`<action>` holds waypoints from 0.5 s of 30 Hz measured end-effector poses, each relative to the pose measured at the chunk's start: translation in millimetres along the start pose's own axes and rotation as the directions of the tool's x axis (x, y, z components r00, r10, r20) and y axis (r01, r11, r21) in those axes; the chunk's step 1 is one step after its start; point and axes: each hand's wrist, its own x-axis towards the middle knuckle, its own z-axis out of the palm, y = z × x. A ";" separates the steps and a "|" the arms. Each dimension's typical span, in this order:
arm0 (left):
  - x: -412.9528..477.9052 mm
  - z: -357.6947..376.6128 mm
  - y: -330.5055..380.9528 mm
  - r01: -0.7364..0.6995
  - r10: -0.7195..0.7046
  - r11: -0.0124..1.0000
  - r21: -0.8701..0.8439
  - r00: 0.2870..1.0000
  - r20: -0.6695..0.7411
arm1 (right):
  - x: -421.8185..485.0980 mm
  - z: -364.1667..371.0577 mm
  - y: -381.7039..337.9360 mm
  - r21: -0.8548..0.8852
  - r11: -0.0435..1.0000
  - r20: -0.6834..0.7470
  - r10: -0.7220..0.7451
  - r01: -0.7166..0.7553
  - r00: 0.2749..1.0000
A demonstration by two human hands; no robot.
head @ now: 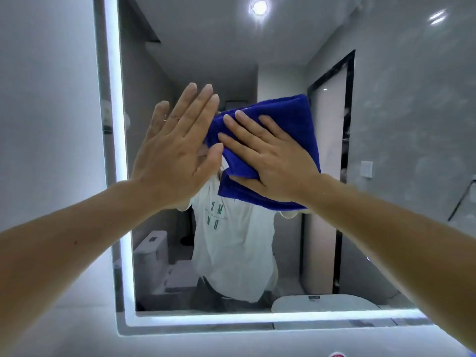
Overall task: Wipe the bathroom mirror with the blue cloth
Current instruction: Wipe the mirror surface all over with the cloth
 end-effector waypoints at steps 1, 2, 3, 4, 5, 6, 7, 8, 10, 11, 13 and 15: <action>-7.8 1.1 3.6 0.004 -0.004 1.000 -0.015 1.000 0.002 | -1.6 -0.3 -1.9 0.004 1.000 -0.002 0.008 -0.008 1.000; -15.0 2.4 7.2 0.004 -0.004 1.000 -0.031 1.000 0.001 | -2.1 -0.8 -2.7 0.010 1.000 -0.004 0.011 -0.011 1.000; -21.5 3.6 10.3 -0.003 0.003 0.999 -0.045 1.000 -0.004 | -1.4 -1.4 -2.7 0.013 1.000 -0.006 0.015 -0.015 1.000; -26.8 4.6 13.2 -0.016 0.015 0.998 -0.057 1.000 -0.011 | -0.6 -1.8 -2.8 0.019 1.000 -0.011 0.022 -0.021 1.000; -31.4 5.4 15.7 -0.023 0.022 0.998 -0.067 1.000 -0.016 | -0.7 -1.6 -3.9 0.031 0.999 -0.020 0.028 -0.027 0.999; -35.2 6.2 17.8 -0.020 0.019 0.997 -0.075 1.000 -0.015 | -3.1 -0.1 -6.5 0.046 0.999 -0.031 0.031 -0.029 0.999; -38.3 7.1 19.4 -0.007 0.007 0.997 -0.081 1.000 -0.006 | -9.1 3.0 -11.4 0.056 0.998 -0.039 0.028 -0.026 0.999; -40.9 8.1 20.8 0.010 -0.010 0.997 -0.082 1.000 0.008 | -18.4 7.5 -19.2 0.058 0.998 -0.039 0.017 -0.015 0.999; -45.7 10.1 23.4 0.037 -0.034 0.997 -0.070 0.999 0.039 | -41.7 17.6 -39.9 0.056 0.998 -0.028 0.000 0.001 1.000; -49.0 11.4 25.2 0.045 -0.041 0.997 -0.066 0.997 0.058 | -53.4 22.3 -50.7 0.064 0.998 -0.023 0.005 -0.003 1.000; -57.1 15.3 31.1 0.043 -0.037 0.997 -0.067 0.995 0.089 | -74.2 30.5 -69.8 0.096 0.995 -0.015 0.027 -0.025 1.000; -67.9 20.5 38.4 0.041 -0.032 0.996 -0.078 0.994 0.108 | -93.6 37.8 -85.8 0.118 0.993 0.011 0.026 -0.028 1.000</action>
